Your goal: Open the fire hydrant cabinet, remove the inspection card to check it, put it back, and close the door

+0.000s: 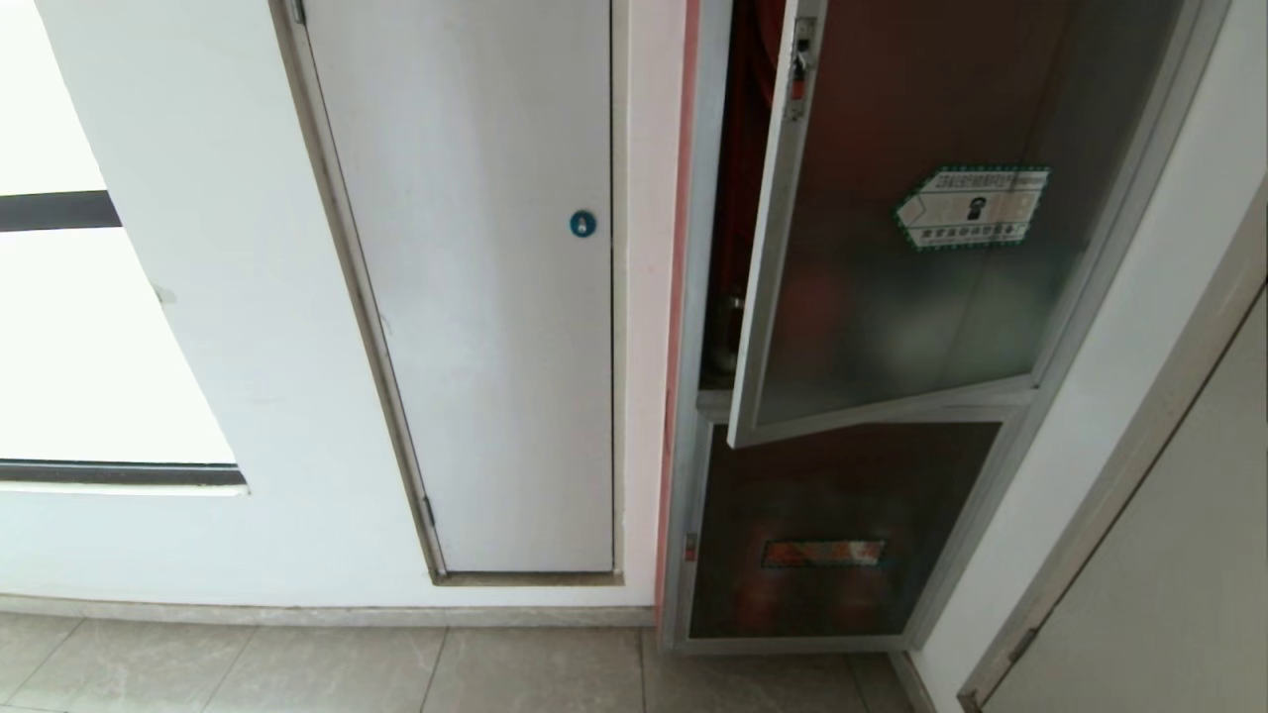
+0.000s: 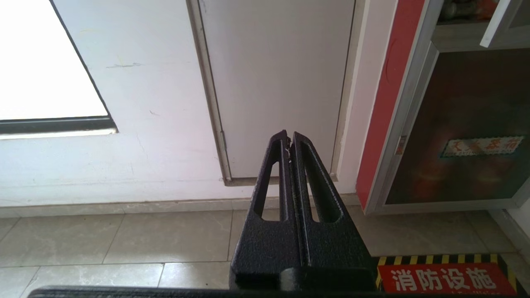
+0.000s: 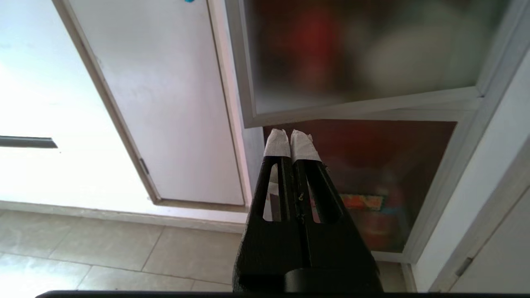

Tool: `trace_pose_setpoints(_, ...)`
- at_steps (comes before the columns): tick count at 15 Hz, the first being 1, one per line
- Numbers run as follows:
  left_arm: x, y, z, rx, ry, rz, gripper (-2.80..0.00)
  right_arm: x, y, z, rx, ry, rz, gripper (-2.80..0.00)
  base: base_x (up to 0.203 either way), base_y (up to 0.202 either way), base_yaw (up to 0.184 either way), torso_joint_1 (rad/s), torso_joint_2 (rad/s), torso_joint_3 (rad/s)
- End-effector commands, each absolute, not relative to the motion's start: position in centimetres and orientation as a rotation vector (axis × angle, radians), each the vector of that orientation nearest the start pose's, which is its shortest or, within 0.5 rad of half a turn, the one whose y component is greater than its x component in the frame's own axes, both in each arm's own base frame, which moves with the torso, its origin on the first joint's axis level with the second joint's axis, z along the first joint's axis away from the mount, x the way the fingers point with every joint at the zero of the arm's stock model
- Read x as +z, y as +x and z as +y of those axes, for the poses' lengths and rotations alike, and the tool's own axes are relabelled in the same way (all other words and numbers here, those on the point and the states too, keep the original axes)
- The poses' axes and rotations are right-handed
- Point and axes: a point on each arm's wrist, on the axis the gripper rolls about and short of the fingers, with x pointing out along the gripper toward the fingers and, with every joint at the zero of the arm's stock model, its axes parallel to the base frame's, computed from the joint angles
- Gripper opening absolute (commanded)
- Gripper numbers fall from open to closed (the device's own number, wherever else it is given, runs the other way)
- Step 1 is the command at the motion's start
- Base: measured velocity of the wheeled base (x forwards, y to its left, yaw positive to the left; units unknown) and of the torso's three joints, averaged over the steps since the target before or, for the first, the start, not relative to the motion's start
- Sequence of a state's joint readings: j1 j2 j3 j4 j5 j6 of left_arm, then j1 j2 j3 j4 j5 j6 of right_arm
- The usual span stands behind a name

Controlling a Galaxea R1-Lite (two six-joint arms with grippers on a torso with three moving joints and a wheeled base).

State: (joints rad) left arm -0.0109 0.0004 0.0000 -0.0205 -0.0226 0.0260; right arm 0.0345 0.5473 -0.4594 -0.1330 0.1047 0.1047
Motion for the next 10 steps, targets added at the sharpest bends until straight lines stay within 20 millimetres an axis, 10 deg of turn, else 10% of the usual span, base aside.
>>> trace_pose_setpoints(1, 7.4, -2.2, 0.0, -0.034, 0.026, -0.008, -2.8, 20.5, -1.2, 0.2, 0.134, 0.099, -0.124, -2.8, 0.0, 0.0, 0.0, 0.0, 0.0, 0.0)
trace_pose_setpoints(10, 7.4, -2.2, 0.0, -0.034, 0.026, -0.01, -2.8, 12.0, -3.2, 0.1, 0.093, 0.032, -0.109, -2.8, 0.0, 0.0, 0.0, 0.0, 0.0, 0.0)
